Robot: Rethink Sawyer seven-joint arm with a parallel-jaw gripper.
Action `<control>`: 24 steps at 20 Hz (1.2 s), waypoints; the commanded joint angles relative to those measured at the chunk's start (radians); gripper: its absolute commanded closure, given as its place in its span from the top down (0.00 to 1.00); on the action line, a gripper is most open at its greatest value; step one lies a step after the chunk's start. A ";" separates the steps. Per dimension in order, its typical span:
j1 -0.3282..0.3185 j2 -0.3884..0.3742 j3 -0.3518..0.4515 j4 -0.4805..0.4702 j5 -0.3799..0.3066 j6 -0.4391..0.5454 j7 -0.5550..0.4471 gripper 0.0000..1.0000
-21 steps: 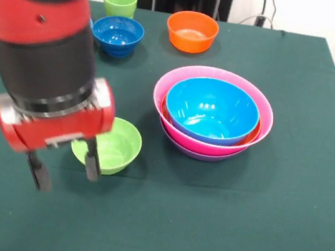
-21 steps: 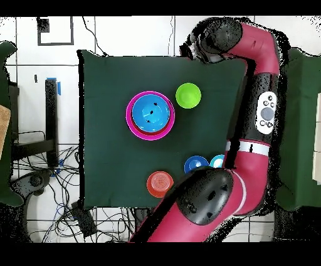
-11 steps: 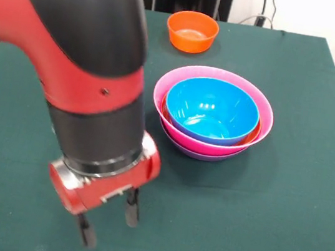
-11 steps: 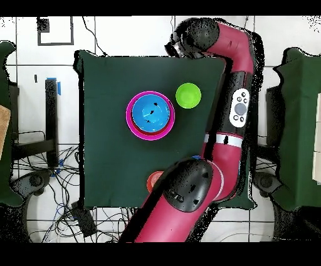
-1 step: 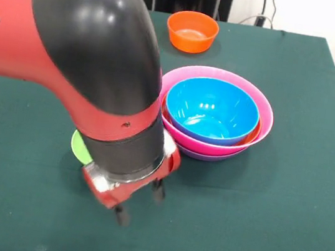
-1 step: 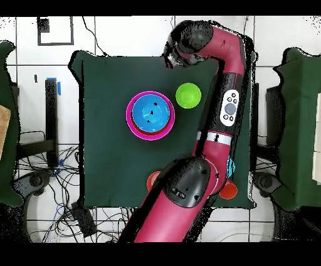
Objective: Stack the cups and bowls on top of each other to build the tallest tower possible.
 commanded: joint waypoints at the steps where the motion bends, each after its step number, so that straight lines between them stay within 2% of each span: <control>1: -0.014 -0.037 0.027 -0.008 -0.056 0.205 0.217 1.00; 9: -0.027 -0.078 -0.027 0.036 0.013 0.222 0.281 1.00; 12: -0.030 -0.081 -0.022 0.040 0.009 0.174 0.222 1.00; 13: -0.008 -0.090 0.037 0.004 -0.032 0.198 0.198 1.00; 14: -0.009 -0.087 0.047 0.002 -0.032 0.190 0.184 1.00; 19: -0.027 -0.081 0.060 0.017 -0.010 0.137 0.086 1.00; 22: -0.052 -0.091 0.046 0.046 0.034 0.147 0.051 1.00; 24: -0.068 -0.095 0.064 0.036 0.026 0.195 0.003 1.00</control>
